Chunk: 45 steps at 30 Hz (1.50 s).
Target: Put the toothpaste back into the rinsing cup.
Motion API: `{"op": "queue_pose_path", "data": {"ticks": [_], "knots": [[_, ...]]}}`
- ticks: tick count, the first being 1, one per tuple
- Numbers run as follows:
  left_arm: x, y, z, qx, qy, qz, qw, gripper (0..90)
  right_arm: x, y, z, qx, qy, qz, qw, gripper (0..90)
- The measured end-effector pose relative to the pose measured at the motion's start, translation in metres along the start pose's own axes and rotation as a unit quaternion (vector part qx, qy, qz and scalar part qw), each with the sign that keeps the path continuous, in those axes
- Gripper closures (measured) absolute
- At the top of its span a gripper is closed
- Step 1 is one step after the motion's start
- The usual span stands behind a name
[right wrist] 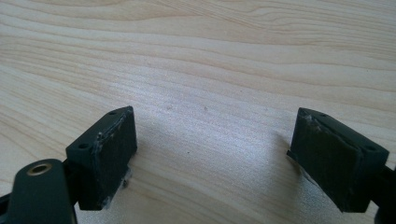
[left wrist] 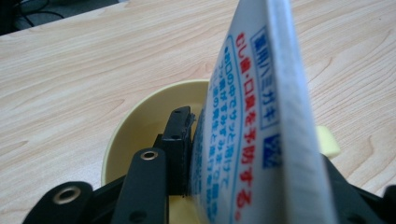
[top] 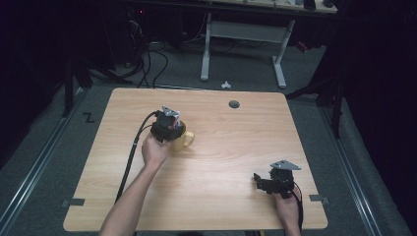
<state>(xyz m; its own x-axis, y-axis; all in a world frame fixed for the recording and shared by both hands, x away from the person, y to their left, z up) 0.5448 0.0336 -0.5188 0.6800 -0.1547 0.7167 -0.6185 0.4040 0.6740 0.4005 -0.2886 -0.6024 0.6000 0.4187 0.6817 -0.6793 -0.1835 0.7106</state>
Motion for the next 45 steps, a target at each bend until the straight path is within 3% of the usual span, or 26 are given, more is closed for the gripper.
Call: {"op": "queue_pose_path", "data": {"ticks": [11,26,45], "knots": [[0.008,0.008,0.001,-0.012,0.010,0.023,0.9996,62.1,0.000,0.000,0.000,0.000,0.001,0.000,1.0000,14.5],[0.011,0.024,0.003,-0.027,-0.002,0.032,0.9991,37.1,0.000,0.000,0.000,0.000,0.001,0.000,1.0000,14.4],[0.013,0.037,0.001,-0.027,-0.003,0.041,0.9988,32.2,0.000,0.000,0.000,0.000,0.001,0.000,1.0000,14.4]]}}
Point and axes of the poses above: each handheld gripper's, and its own axes: y roughly backward along the jaws, x roughly out of its top, z roughly to its right, the point moved 10 cm from there along -y, roughly forward along the jaws, and after that the axes turned 13 degrees about y, right-handed, at the moved point
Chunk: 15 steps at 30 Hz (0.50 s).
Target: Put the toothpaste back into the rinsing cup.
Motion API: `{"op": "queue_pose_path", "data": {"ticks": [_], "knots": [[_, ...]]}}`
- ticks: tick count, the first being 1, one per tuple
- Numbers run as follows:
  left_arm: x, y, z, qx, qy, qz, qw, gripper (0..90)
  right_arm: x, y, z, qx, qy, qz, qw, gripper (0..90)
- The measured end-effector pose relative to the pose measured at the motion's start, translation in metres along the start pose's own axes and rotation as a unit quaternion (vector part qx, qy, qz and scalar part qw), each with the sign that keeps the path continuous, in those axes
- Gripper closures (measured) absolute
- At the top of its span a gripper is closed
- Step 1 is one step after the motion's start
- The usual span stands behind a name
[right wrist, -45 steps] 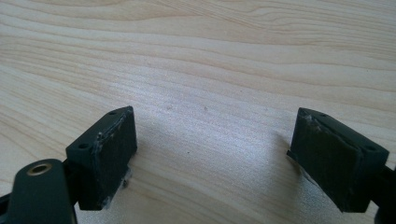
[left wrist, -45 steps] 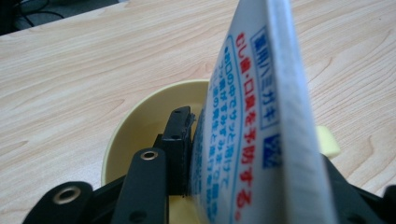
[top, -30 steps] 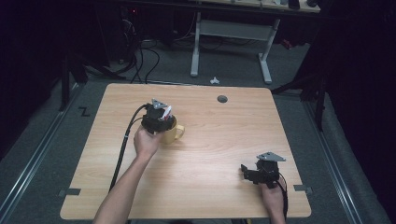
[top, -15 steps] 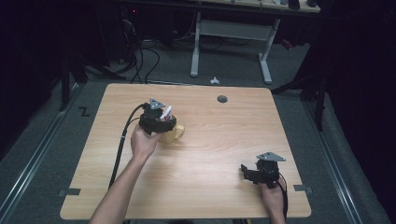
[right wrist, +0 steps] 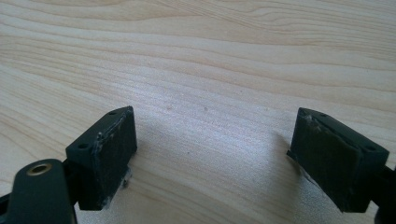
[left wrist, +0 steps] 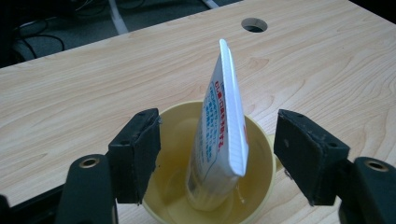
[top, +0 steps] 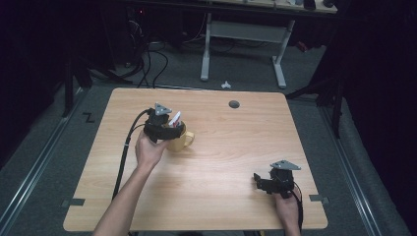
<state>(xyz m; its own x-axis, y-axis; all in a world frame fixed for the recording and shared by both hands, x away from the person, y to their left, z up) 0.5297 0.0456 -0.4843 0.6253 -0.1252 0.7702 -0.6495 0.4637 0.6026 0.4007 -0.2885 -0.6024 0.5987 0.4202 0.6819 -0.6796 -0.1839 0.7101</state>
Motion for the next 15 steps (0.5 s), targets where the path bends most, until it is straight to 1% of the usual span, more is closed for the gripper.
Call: {"op": "queue_pose_path", "data": {"ticks": [6,10,15], "knots": [[0.000,0.006,-0.003,0.003,-0.002,0.002,1.0000,32.1,0.000,0.000,0.000,0.000,0.000,0.000,1.0000,14.4],[0.001,0.012,-0.001,0.001,-0.005,0.006,1.0000,32.1,0.000,0.000,0.000,0.000,0.000,0.000,1.0000,14.5],[-0.001,0.014,-0.003,0.002,-0.005,0.005,1.0000,32.2,0.000,0.000,0.000,0.000,0.000,0.000,1.0000,14.4]]}}
Point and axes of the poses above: each handheld gripper's, and its own axes: y roughly backward along the jaws, x roughly out of its top, z roughly to its right, the point moved 10 cm from there along -y, roughly forward along the jaws, and after that the axes turned 13 degrees about y, right-handed, at the moved point
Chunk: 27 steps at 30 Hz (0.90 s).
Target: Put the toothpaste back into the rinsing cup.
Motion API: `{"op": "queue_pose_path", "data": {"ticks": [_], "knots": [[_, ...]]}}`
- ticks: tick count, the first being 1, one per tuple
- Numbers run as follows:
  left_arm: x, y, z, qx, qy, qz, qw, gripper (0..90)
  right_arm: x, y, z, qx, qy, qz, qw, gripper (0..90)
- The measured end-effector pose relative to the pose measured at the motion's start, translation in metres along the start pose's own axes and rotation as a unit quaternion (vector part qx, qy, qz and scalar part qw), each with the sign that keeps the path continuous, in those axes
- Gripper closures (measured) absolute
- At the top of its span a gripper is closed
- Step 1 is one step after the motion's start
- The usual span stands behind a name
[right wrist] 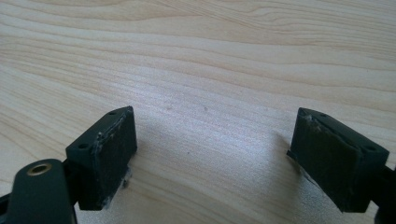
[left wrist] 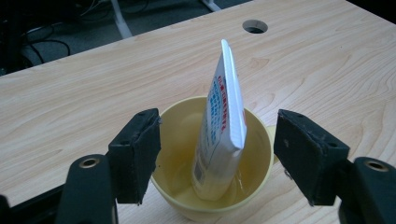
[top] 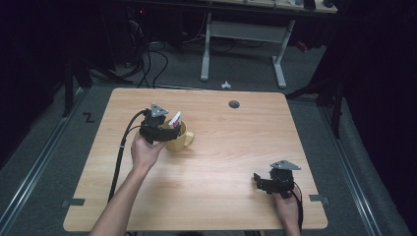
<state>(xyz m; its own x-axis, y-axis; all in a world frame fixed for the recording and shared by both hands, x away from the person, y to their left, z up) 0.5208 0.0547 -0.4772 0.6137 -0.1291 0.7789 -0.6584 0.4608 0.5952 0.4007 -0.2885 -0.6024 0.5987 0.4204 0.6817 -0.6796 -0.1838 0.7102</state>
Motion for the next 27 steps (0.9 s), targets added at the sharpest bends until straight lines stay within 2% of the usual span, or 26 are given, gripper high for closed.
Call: {"op": "queue_pose_path", "data": {"ticks": [4,15,27], "knots": [[-0.002,0.003,-0.002,-0.001,0.004,0.003,1.0000,32.3,0.000,0.000,0.000,0.000,0.000,0.000,1.0000,14.4],[-0.007,0.011,-0.001,0.000,-0.004,0.008,1.0000,32.5,0.000,0.000,0.000,0.000,0.000,0.000,1.0000,14.4],[-0.011,0.019,-0.002,-0.009,0.011,0.018,0.9997,32.7,0.000,0.000,0.000,0.000,0.000,0.000,1.0000,14.4]]}}
Point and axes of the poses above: each handheld gripper's, and its own axes: y roughly backward along the jaws, x roughly out of its top, z roughly to its right, the point moved 10 cm from there along -y, roughly forward along the jaws, and after that the axes turned 13 degrees about y, right-handed, at the moved point
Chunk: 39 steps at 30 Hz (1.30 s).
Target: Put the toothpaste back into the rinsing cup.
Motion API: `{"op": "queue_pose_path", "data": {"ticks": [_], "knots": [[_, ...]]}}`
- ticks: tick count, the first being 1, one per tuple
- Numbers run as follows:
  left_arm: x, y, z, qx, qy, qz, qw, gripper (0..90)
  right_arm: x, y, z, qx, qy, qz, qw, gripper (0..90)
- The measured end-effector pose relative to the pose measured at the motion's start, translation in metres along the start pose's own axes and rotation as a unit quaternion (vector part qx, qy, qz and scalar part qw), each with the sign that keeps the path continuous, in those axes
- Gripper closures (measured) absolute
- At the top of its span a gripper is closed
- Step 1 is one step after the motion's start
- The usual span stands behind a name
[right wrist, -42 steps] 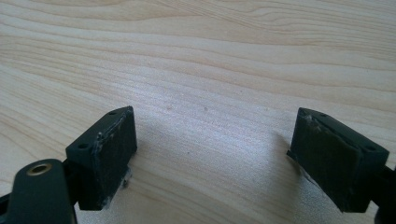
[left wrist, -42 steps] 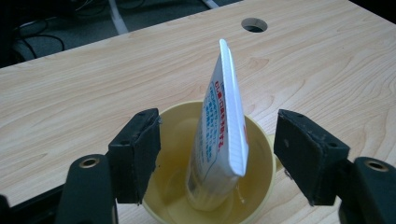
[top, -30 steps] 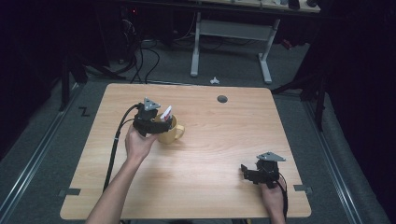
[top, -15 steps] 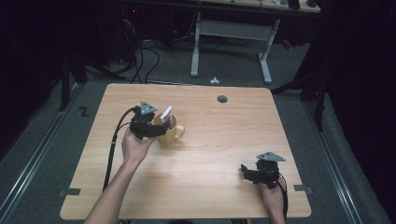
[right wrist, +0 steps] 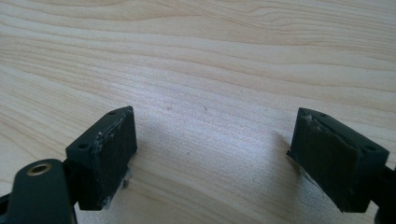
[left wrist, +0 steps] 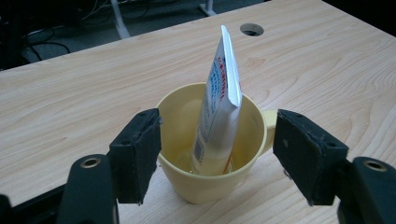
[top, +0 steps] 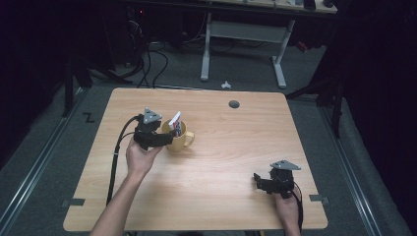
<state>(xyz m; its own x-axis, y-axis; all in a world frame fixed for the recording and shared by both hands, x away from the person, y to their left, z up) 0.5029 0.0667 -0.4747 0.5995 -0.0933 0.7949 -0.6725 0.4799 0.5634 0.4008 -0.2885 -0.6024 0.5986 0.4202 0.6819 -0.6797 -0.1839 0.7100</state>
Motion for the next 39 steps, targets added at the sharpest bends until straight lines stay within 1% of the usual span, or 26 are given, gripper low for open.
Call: {"op": "queue_pose_path", "data": {"ticks": [4,7,20,23,24,27,39], "knots": [[-0.001,0.003,0.000,-0.001,0.001,0.003,1.0000,32.7,0.000,0.000,0.000,0.000,0.000,0.000,1.0000,14.4],[-0.002,0.005,0.000,0.000,-0.002,0.001,1.0000,32.8,0.000,0.000,0.000,0.000,0.000,0.000,1.0000,14.4],[-0.009,0.009,-0.005,-0.003,0.010,0.004,0.9999,33.0,0.000,0.000,0.000,0.000,0.000,0.000,1.0000,14.4],[-0.009,0.010,-0.005,-0.004,0.011,0.003,0.9999,33.0,0.000,0.000,0.000,0.000,0.000,0.000,1.0000,14.4],[-0.010,0.012,-0.006,-0.006,0.015,0.007,0.9998,33.0,0.000,0.000,0.000,0.000,0.000,0.000,1.0000,14.4],[-0.012,0.014,-0.007,-0.006,0.016,0.006,0.9998,33.1,0.000,0.000,0.000,0.000,0.000,0.000,1.0000,14.4],[-0.019,0.023,-0.016,-0.005,0.033,0.008,0.9994,33.1,0.000,0.000,0.000,0.000,0.000,0.000,1.0000,14.4]]}}
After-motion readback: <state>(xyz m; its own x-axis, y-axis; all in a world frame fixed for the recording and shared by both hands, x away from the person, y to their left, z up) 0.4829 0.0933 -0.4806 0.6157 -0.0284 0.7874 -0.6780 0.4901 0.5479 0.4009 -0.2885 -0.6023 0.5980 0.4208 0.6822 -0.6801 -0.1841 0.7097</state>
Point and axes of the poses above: each handheld gripper's, and its own axes: y roughly backward along the jaws, x roughly out of its top, z roughly to its right, the point moved 10 cm from there along -y, roughly forward along the jaws, and after that the axes turned 13 degrees about y, right-handed, at the moved point
